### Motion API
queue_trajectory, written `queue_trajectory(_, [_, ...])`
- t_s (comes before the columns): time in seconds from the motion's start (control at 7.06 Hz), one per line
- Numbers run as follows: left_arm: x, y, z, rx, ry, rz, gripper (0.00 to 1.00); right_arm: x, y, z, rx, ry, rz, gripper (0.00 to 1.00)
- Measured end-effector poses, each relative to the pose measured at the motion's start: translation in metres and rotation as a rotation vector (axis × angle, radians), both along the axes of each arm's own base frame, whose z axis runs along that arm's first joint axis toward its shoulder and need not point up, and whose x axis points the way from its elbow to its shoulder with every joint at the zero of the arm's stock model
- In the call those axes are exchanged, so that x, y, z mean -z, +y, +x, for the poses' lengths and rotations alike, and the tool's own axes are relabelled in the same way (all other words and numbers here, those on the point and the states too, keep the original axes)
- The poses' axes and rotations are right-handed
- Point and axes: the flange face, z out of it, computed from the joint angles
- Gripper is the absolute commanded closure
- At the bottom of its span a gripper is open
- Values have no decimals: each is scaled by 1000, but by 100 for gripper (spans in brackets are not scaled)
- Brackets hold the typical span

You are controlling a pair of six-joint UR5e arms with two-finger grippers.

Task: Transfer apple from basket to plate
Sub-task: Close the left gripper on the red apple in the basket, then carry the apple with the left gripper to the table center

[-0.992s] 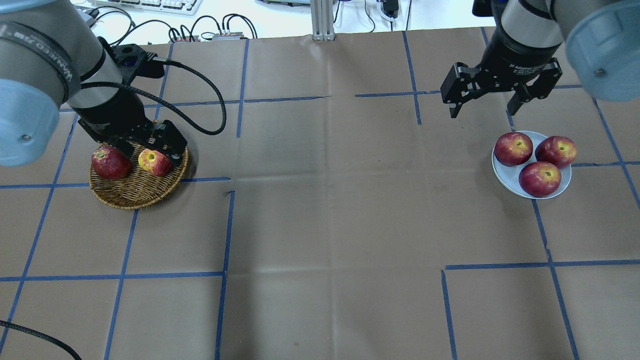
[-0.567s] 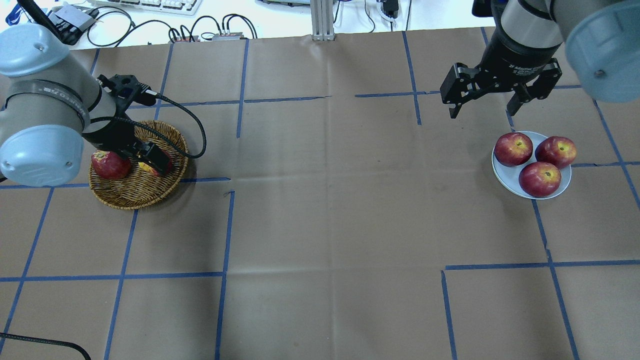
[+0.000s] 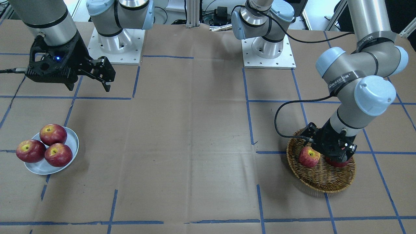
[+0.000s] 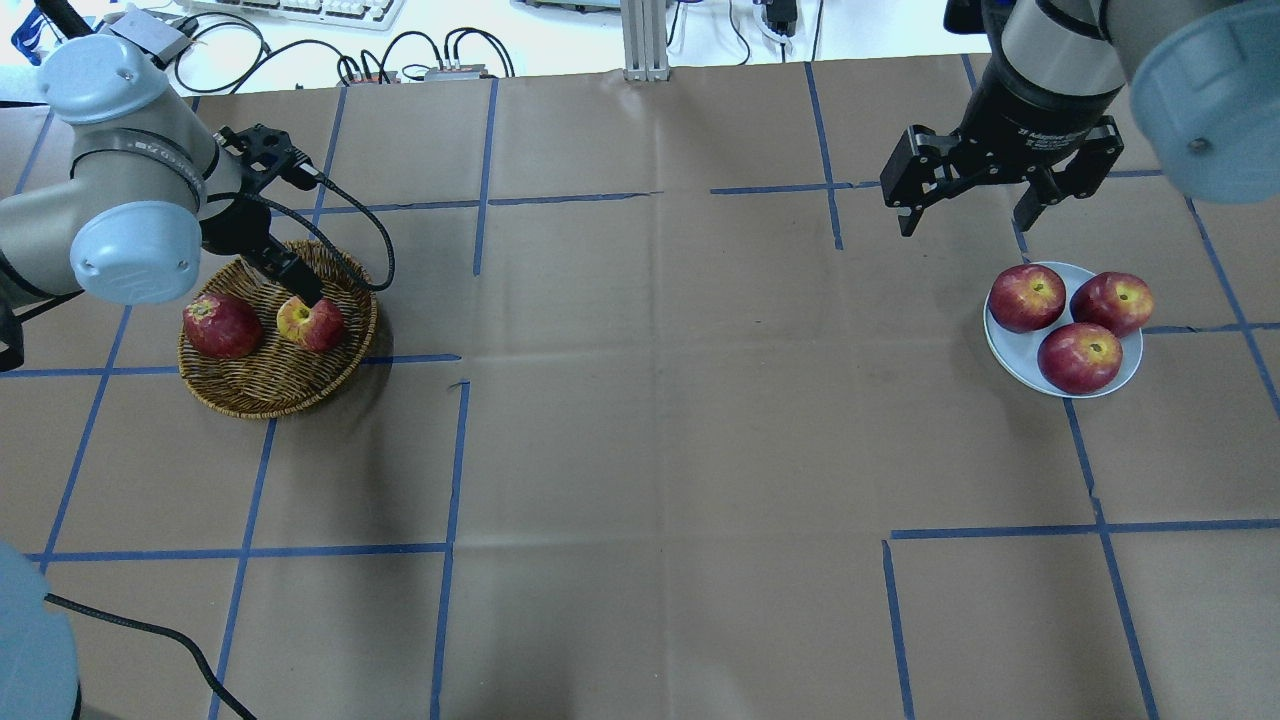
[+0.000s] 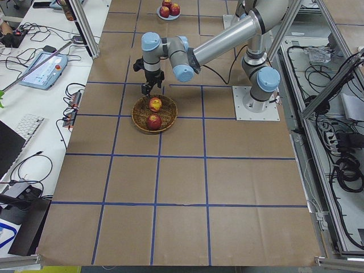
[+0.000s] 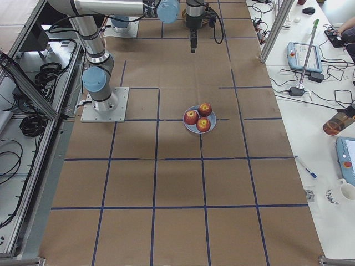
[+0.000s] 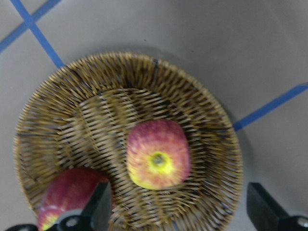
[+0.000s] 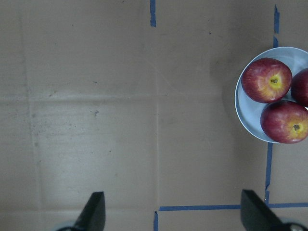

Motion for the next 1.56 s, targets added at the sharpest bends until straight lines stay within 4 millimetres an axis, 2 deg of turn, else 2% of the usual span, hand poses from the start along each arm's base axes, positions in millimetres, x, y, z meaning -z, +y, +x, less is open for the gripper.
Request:
queue_trajectory(0.43, [41,-7,8,32,15,69,2,0,0,0,0,0,0,0])
queue_trajectory(0.71, [67,-4,12,25,31,114,2,0,0,0,0,0,0,0])
queue_trajectory(0.85, [74,-2,12,22,35,123,4,0,0,0,0,0,0,0])
queue_trajectory(0.99, [78,-1,12,19,37,128,17,0,0,0,0,0,0,0])
queue_trajectory(1.13, [80,-1,13,16,37,131,40,0,0,0,0,0,0,0])
queue_trajectory(1.28, [81,-1,13,15,37,132,50,0,0,0,0,0,0,0])
queue_trajectory(1.42, [79,-1,13,13,35,128,56,0,0,0,0,0,0,0])
queue_trajectory(1.56, [71,-4,13,11,30,113,56,0,0,0,0,0,0,0])
